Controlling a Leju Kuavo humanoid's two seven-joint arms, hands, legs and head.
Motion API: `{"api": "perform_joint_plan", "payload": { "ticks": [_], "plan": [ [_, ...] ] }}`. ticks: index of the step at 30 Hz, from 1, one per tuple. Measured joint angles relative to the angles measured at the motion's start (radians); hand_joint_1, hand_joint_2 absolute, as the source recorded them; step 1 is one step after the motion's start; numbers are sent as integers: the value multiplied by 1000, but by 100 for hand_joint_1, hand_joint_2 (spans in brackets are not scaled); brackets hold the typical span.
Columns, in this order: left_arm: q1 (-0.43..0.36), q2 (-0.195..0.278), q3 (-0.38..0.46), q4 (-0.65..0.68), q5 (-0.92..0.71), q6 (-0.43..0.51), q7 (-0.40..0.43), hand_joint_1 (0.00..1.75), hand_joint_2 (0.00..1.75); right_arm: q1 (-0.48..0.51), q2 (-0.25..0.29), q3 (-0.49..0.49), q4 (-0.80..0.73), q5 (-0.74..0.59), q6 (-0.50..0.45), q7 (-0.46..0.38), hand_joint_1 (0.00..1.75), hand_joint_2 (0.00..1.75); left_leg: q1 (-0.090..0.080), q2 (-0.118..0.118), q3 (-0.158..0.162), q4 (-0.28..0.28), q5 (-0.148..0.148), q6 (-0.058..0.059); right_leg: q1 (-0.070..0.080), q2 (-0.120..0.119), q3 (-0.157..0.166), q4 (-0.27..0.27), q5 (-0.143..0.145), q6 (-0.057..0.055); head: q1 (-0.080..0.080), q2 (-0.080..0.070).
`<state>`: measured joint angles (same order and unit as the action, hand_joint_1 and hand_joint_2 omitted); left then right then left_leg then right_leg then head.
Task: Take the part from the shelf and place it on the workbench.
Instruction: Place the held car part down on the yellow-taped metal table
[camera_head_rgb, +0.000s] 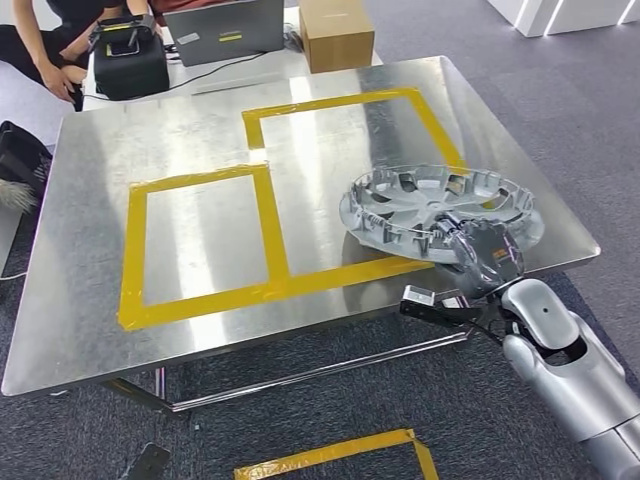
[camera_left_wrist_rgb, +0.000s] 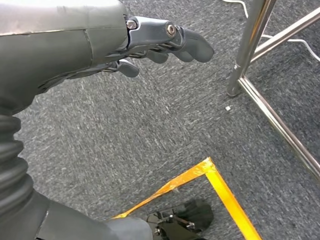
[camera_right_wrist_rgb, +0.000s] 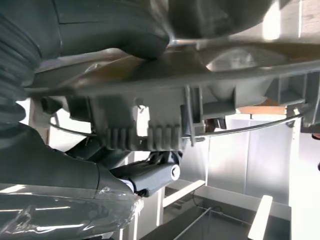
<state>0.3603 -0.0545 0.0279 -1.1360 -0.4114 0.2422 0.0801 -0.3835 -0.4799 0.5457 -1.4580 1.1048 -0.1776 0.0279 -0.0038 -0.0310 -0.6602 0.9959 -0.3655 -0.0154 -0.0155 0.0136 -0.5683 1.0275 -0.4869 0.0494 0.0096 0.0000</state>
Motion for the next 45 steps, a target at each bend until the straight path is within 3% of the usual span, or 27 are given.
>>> {"api": "perform_joint_plan", "payload": {
  "ticks": [4,8,42,45],
  "plan": [
    [7,1,2,-10,-10,-1,13,0,175,-2,1,4,0,-1,1,-5,0,0,0,0,0,0,0,0,0,0,0,0,0,0,0,0],
    [13,0,7,-19,-10,-5,23,0,0,-3,1,8,0,-3,3,-6,0,0,0,0,0,0,0,1,0,0,0,0,0,0,0,0],
    [29,-25,65,-38,-51,-18,28,0,0,-15,1,26,-3,-29,11,-15,0,0,0,0,0,0,1,2,0,0,0,0,1,1,0,0],
    [30,-26,68,-40,-51,-18,28,0,0,-15,1,26,-5,-29,11,-15,0,0,-5,0,1,4,-2,16,-6,1,5,-10,6,11,-1,0]
  ]
}}
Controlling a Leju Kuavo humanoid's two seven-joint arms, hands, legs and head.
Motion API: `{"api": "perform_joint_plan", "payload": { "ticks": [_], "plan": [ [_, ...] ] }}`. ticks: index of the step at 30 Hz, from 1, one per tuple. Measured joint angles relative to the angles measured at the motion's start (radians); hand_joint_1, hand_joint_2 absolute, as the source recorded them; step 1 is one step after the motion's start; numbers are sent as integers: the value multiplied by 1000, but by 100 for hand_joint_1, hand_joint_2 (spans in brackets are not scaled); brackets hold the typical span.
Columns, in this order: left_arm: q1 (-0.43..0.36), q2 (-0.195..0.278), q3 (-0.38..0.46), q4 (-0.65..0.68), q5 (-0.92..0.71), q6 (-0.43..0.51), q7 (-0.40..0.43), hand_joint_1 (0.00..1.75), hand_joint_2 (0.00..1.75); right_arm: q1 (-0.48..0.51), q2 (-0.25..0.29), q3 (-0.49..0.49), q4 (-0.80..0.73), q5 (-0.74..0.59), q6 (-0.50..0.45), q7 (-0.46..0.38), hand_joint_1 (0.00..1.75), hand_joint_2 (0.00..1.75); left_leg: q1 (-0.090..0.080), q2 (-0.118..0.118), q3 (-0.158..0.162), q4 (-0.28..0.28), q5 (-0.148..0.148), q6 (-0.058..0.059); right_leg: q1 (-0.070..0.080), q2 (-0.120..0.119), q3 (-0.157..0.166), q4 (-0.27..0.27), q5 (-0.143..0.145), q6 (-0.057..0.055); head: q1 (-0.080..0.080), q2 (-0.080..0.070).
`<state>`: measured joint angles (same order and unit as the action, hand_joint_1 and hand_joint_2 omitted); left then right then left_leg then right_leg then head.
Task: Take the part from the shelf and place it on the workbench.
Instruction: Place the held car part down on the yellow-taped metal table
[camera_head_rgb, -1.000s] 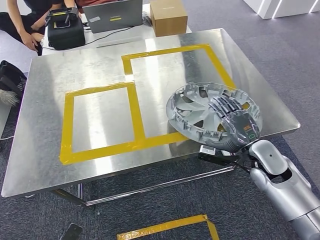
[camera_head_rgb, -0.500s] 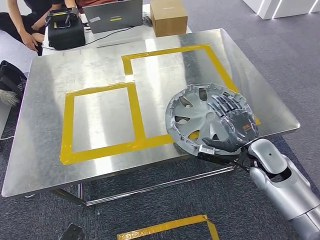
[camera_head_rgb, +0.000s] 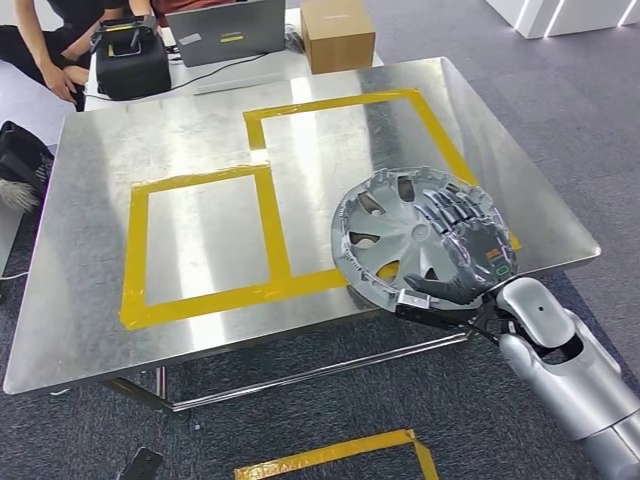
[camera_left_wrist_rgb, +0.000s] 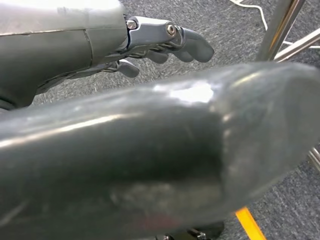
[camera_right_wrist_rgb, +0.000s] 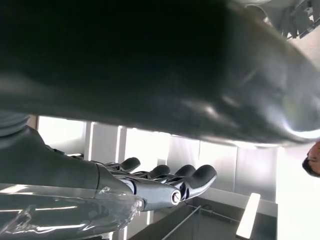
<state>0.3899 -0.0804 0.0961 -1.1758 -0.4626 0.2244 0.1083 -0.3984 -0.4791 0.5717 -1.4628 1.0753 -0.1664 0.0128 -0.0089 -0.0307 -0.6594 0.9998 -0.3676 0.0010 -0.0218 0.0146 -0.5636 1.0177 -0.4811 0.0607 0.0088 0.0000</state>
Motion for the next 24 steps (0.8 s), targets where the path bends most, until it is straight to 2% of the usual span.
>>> {"api": "perform_joint_plan", "payload": {
  "ticks": [2,4,6,8,9,10,11,13,14,15,18,19,20,21,23,24],
  "plan": [
    [1,-2,3,-1,0,-1,0,0,0,1,0,0,-6,0,0,-1,0,0,2,1,11,-18,9,16,0,2,8,-11,5,9,-1,0],
    [1,-6,4,-2,0,-1,0,0,0,2,0,0,-11,-1,0,-1,0,0,10,6,30,-50,24,22,5,0,6,-2,-11,11,1,0],
    [0,-9,5,-2,0,-1,0,0,0,2,0,1,-12,-2,0,-2,0,0,15,11,40,-67,31,22,5,-4,-25,78,-69,15,4,0],
    [0,-12,6,-3,0,-1,0,0,0,7,0,3,-12,-3,0,-2,0,0,18,12,38,-68,33,20,1,-5,-71,196,-130,24,5,0],
    [1,-13,7,-3,0,-1,0,0,0,11,0,4,-12,-3,0,-3,0,0,20,12,34,-67,35,17,-2,-6,-82,227,-139,29,5,0],
    [1,-16,7,-3,0,-1,0,0,0,15,0,6,-12,-3,0,-3,0,0,23,12,29,-65,38,12,-6,-6,-75,223,-130,36,5,0],
    [1,-19,7,-3,0,-1,0,0,0,16,0,7,-12,-4,0,-4,0,0,28,12,23,-62,40,6,-10,-7,-47,179,-104,44,5,0],
    [2,-22,8,-3,0,0,0,0,0,16,0,7,-12,-5,0,-4,0,0,35,11,8,-48,44,-11,-20,-7,30,50,-52,62,6,0],
    [3,-23,9,-4,0,2,0,0,0,17,0,8,-13,-6,0,-5,0,0,36,10,3,-40,45,-20,-23,-3,53,11,-35,61,6,0],
    [4,-23,10,-4,0,3,0,0,0,19,0,9,-13,-7,0,-6,0,0,35,8,-1,-31,47,-28,-25,1,60,-3,-31,54,6,0],
    [11,-24,11,-6,0,8,0,0,0,23,0,14,-14,-11,1,-8,0,0,35,4,-14,-18,55,-43,-22,6,33,19,-28,16,2,0],
    [14,-25,11,-6,0,9,0,0,0,24,0,15,-15,-12,1,-8,0,0,36,7,-22,-11,45,-46,-21,4,23,24,-23,6,0,0],
    [16,-27,11,-6,0,11,0,0,0,25,0,15,-15,-14,1,-8,0,0,37,11,-36,19,13,-47,-20,2,11,25,-14,-4,-1,0],
    [17,-28,11,-6,0,12,0,0,0,26,0,15,-15,-15,1,-9,0,0,36,15,-54,70,-36,-47,-17,1,0,25,-4,-12,-4,0],
    [17,-28,11,-6,0,15,0,0,0,28,0,15,-15,-16,1,-9,0,0,32,19,-94,209,-137,-43,-11,-2,-24,24,16,-20,-5,0],
    [17,-29,11,-6,0,16,1,0,0,30,0,16,-15,-16,2,-9,0,0,30,19,-103,265,-165,-40,-7,-3,-36,25,25,-22,-6,0]
  ]
}}
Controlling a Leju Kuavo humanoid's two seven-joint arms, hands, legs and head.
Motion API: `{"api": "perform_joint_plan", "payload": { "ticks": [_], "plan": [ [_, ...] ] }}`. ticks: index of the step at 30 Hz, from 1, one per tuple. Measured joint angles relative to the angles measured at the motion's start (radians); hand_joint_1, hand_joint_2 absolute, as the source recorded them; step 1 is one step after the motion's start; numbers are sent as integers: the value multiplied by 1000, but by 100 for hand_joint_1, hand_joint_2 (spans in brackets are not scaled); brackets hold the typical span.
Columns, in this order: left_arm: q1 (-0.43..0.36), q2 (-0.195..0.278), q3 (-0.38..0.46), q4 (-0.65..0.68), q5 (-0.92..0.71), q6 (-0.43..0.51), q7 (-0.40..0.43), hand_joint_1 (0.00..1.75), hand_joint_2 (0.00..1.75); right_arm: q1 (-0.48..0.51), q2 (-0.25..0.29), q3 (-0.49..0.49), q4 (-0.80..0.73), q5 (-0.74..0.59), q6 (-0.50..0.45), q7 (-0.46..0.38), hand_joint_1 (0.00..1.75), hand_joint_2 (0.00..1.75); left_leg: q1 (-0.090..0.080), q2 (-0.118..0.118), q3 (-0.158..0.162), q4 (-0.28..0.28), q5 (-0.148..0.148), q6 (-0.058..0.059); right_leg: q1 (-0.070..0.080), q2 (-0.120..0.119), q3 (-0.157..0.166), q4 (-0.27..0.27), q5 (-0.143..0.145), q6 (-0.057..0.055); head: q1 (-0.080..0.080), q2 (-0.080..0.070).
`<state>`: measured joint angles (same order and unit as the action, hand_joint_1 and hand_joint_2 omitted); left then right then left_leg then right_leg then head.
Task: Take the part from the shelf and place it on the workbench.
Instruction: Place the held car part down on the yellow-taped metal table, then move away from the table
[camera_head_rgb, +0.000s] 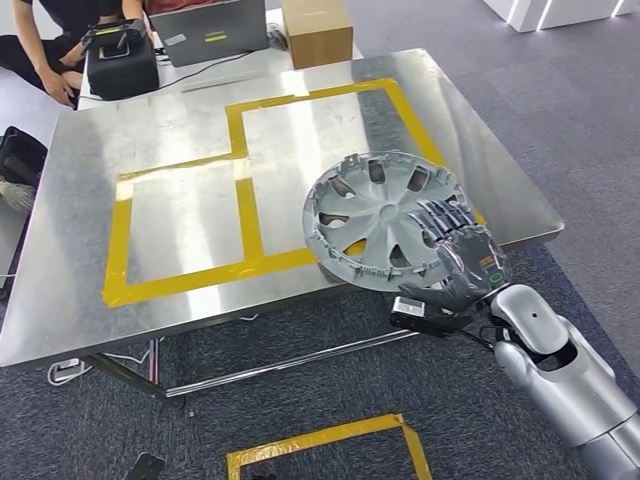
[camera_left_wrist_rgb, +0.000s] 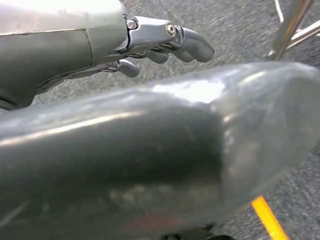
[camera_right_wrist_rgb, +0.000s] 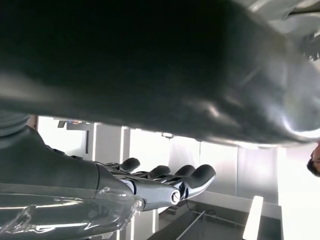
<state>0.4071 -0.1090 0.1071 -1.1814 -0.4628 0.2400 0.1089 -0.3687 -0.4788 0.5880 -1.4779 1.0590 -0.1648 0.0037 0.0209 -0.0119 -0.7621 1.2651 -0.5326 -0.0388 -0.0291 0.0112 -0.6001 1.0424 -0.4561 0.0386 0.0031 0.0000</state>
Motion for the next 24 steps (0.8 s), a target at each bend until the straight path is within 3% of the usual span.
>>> {"api": "perform_joint_plan", "payload": {
  "ticks": [2,4,6,8,10,11,13,15,16,17,19,21,22,24],
  "plan": [
    [0,-1,0,0,0,1,1,0,0,2,0,3,0,-1,1,0,0,0,-6,0,25,26,-3,12,8,-3,-24,0,18,-2,0,0],
    [0,-2,0,0,1,3,2,0,0,3,0,5,0,-3,1,0,0,0,-14,0,114,-73,31,29,12,-4,-42,0,33,-1,0,0],
    [-3,-2,0,-1,1,7,2,0,0,3,-1,5,-3,-5,2,0,0,0,-23,0,211,-204,38,41,15,-5,-49,-1,47,7,1,0],
    [-6,-3,0,-1,1,11,2,0,0,3,-2,5,-5,-7,3,0,0,0,-30,0,245,-260,34,45,14,-6,-49,-7,62,20,-1,0],
    [-5,-4,0,-1,1,13,2,0,0,5,-2,6,-6,-9,5,-1,0,0,-31,1,234,-267,51,52,11,-5,-51,-14,73,32,-3,0],
    [-5,-5,0,-1,1,14,2,0,0,6,-2,6,-6,-11,6,-1,0,0,-30,3,226,-270,62,59,10,-5,-60,-5,59,37,-3,0],
    [-5,-5,2,-1,0,16,2,0,0,8,-2,6,-6,-15,9,-1,0,0,-28,6,204,-274,86,71,10,-6,-91,74,-19,43,-2,0],
    [-4,-7,2,-1,-1,16,2,0,0,10,-2,6,-6,-18,11,-1,0,0,-31,6,175,-274,108,77,12,-6,-124,206,-106,45,-2,0],
    [-4,-8,2,-1,-1,16,2,0,0,12,-2,7,-6,-19,13,-1,0,0,-33,6,160,-273,120,79,13,-6,-128,252,-124,45,-2,0],
    [-4,-9,2,-1,-1,16,2,0,0,14,-2,7,-6,-20,14,-1,0,0,-35,6,145,-273,131,79,14,-6,-116,268,-120,44,-2,0],
    [-4,-9,3,-1,-1,16,2,0,0,15,-2,7,-6,-21,14,-1,0,0,-38,6,119,-272,154,78,19,-6,-37,195,-76,38,-2,0],
    [-5,-10,3,-1,-1,16,2,0,0,12,-2,6,-8,-21,14,-1,0,0,-41,5,101,-270,175,72,25,-6,75,47,-64,27,-3,0],
    [-4,-11,3,-1,-1,16,2,0,0,11,-2,5,-10,-21,14,-1,0,0,-42,5,96,-271,184,67,28,-6,110,-6,-70,22,-4,0],
    [-3,-12,3,-1,-3,15,3,0,0,10,-2,5,-13,-22,14,-1,0,0,-41,5,93,-275,205,57,33,-6,123,-45,-72,9,-1,0]
  ]
}}
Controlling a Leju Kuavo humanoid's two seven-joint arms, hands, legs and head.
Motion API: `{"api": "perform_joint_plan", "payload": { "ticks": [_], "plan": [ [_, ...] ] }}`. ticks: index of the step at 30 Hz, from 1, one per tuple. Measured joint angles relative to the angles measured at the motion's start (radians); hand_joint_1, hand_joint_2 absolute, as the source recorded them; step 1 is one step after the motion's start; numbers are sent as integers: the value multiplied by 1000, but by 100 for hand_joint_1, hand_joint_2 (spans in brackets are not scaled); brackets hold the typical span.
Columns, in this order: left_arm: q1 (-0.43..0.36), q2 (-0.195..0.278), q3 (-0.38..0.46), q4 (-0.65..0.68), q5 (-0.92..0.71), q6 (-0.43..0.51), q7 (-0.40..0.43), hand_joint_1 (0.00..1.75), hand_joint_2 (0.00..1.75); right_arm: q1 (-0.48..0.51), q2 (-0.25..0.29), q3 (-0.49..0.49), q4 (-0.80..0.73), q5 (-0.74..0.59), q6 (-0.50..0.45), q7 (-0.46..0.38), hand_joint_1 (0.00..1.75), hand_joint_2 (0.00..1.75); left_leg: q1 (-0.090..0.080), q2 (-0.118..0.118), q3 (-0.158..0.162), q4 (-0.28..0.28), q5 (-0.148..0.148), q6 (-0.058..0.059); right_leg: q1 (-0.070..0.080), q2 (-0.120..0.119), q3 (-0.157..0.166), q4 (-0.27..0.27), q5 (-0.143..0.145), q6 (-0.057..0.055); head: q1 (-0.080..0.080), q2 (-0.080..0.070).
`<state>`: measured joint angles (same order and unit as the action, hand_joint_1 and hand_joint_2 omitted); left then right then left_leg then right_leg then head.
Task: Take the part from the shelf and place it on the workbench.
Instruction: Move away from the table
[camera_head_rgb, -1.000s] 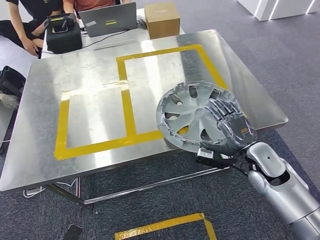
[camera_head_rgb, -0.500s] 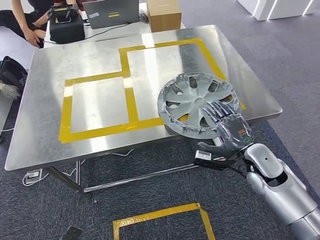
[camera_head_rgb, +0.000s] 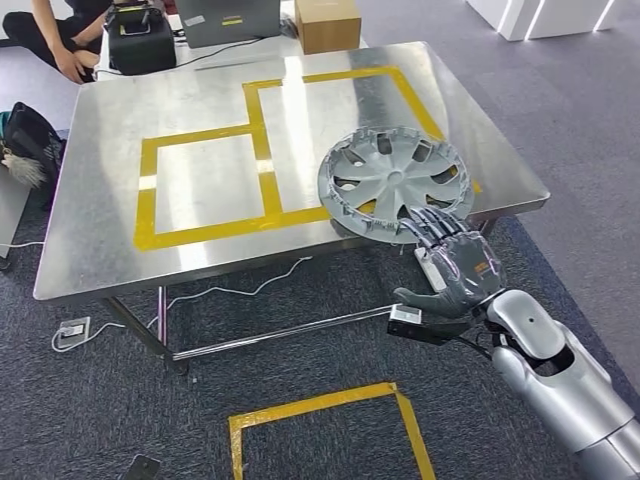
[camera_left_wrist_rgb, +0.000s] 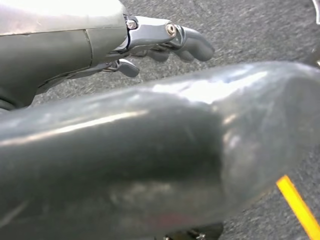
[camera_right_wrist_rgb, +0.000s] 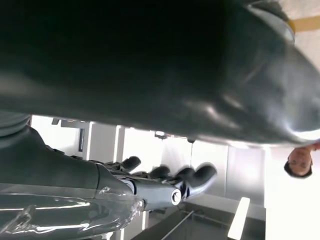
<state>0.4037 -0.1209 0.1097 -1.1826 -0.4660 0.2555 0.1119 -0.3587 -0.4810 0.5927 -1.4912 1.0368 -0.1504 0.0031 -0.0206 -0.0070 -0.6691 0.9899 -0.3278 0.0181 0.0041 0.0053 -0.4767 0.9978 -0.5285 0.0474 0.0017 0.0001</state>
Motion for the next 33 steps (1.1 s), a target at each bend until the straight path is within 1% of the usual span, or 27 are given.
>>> {"api": "perform_joint_plan", "payload": {
  "ticks": [2,3,4,6,7,8,9,10,11,13,14,15,17,18,19,21,22,23,24,25,26,27,28,29,30,32,33],
  "plan": [
    [3,0,0,0,-4,0,2,0,0,1,0,1,0,-1,1,0,0,0,3,0,-6,-1,3,-13,-1,-3,-17,-3,19,-15,3,0],
    [5,0,0,0,-5,0,2,0,0,2,0,1,-1,-1,2,0,0,0,4,0,-15,17,-26,-20,-4,-5,-28,-4,31,-22,2,0],
    [6,0,0,0,-7,-1,3,0,0,2,0,2,-1,-1,2,0,0,0,6,0,-29,55,-73,-28,-8,-7,-39,-6,45,-27,0,0],
    [6,-1,0,0,-11,-2,5,0,0,4,0,2,-2,-2,2,0,0,0,13,0,-62,183,-185,-44,-11,-8,-69,-5,73,-31,-2,0],
    [6,-1,0,0,-13,-2,7,0,0,6,0,2,-2,-2,2,0,0,0,17,0,-71,244,-212,-49,-13,-8,-85,-5,88,-29,-2,0],
    [5,-1,0,0,-16,-3,9,0,0,9,0,2,-2,-2,2,0,0,0,21,0,-69,283,-217,-54,-15,-9,-103,-4,101,-26,-2,0],
    [5,-1,0,0,-18,-4,11,0,0,12,0,2,-2,-2,2,0,0,0,25,0,-51,291,-199,-57,-17,-9,-121,-3,114,-22,-2,0],
    [4,-1,0,0,-20,-5,12,0,0,14,0,2,-2,-2,2,0,0,0,28,1,-15,264,-172,-60,-20,-9,-138,-2,127,-16,-2,0],
    [3,-1,0,-1,-22,-5,12,0,0,15,0,1,-3,-3,2,0,0,0,32,1,35,211,-153,-63,-21,-9,-151,0,137,-11,-3,0],
    [-1,-1,0,-2,-26,-6,12,0,0,16,0,-3,-7,-3,2,0,0,0,35,-2,149,65,-161,-60,-22,-10,-170,4,156,2,-2,0],
    [-4,-2,0,-3,-27,-6,12,0,0,15,-1,-5,-9,-3,1,0,0,0,35,-3,182,16,-175,-54,-21,-10,-173,4,166,9,-2,0],
    [-6,-2,0,-3,-28,-6,12,0,0,15,-1,-7,-11,-3,2,0,0,0,32,-5,197,-13,-184,-45,-22,-11,-175,0,176,15,-1,0],
    [-5,-2,1,-3,-30,-6,11,0,0,20,-1,-7,-11,-3,2,0,0,0,28,-3,182,-17,-169,-22,-27,-11,-180,-9,190,28,0,0],
    [-4,-1,3,-3,-30,-6,11,0,0,24,-2,-6,-11,-3,2,0,0,0,27,-1,172,-17,-158,-11,-30,-10,-190,1,173,32,2,0],
    [-3,-1,4,-3,-31,-6,11,0,0,28,-2,-6,-11,-3,2,0,0,0,27,1,160,-18,-146,-2,-31,-10,-205,27,139,35,3,0],
    [-4,-1,6,-3,-35,-6,11,0,0,31,-2,-7,-11,-3,2,0,0,0,23,2,133,-18,-123,9,-29,-9,-246,153,34,35,5,0],
    [-4,-2,6,-3,-38,-7,10,0,0,32,-2,-7,-11,-3,2,0,0,0,21,3,118,-17,-111,11,-26,-9,-260,224,-2,35,5,0],
    [-5,-2,7,-3,-40,-7,10,0,0,33,-2,-7,-11,-3,2,0,0,0,18,3,102,-16,-99,12,-24,-9,-265,279,-19,34,5,0],
    [-5,-2,7,-3,-43,-7,10,0,0,35,-2,-7,-11,-3,2,0,0,0,16,3,88,-16,-89,12,-22,-9,-252,297,-11,32,5,0],
    [-5,-2,8,-3,-45,-8,10,0,0,36,-2,-7,-11,-3,2,0,0,0,15,3,76,-15,-78,11,-20,-8,-220,278,11,28,5,0],
    [-6,-3,9,-3,-46,-8,10,0,0,37,-2,-7,-11,-3,2,0,0,0,14,3,65,-15,-69,9,-18,-8,-170,223,35,25,5,0],
    [-6,-3,10,-3,-47,-8,10,0,0,36,-2,-8,-11,-3,2,0,0,0,13,2,56,-14,-60,6,-17,-8,-110,147,43,22,5,0],
    [-7,-3,11,-3,-48,-9,9,0,0,35,-2,-8,-12,-3,2,0,0,0,12,2,49,-13,-51,2,-14,-7,-56,72,41,20,4,0],
    [-8,-3,12,-3,-48,-9,8,0,0,34,-2,-9,-12,-3,2,0,0,0,11,2,45,-13,-42,-3,-12,-6,-22,17,33,17,4,0],
    [-8,-4,12,-3,-49,-9,7,0,0,34,-2,-10,-13,-3,1,0,0,0,10,3,42,-13,-33,-8,-10,-5,-7,-12,25,13,4,0],
    [-8,-4,15,-3,-49,-9,6,0,0,35,-2,-11,-14,-3,2,0,0,0,12,3,37,-15,-19,-20,-9,-6,-21,-15,37,-1,5,0],
    [-8,-4,16,-3,-49,-10,5,0,0,35,-2,-11,-14,-3,2,0,0,0,13,3,29,-7,-32,-27,-10,-7,-27,-14,47,-9,5,0]
  ]
}}
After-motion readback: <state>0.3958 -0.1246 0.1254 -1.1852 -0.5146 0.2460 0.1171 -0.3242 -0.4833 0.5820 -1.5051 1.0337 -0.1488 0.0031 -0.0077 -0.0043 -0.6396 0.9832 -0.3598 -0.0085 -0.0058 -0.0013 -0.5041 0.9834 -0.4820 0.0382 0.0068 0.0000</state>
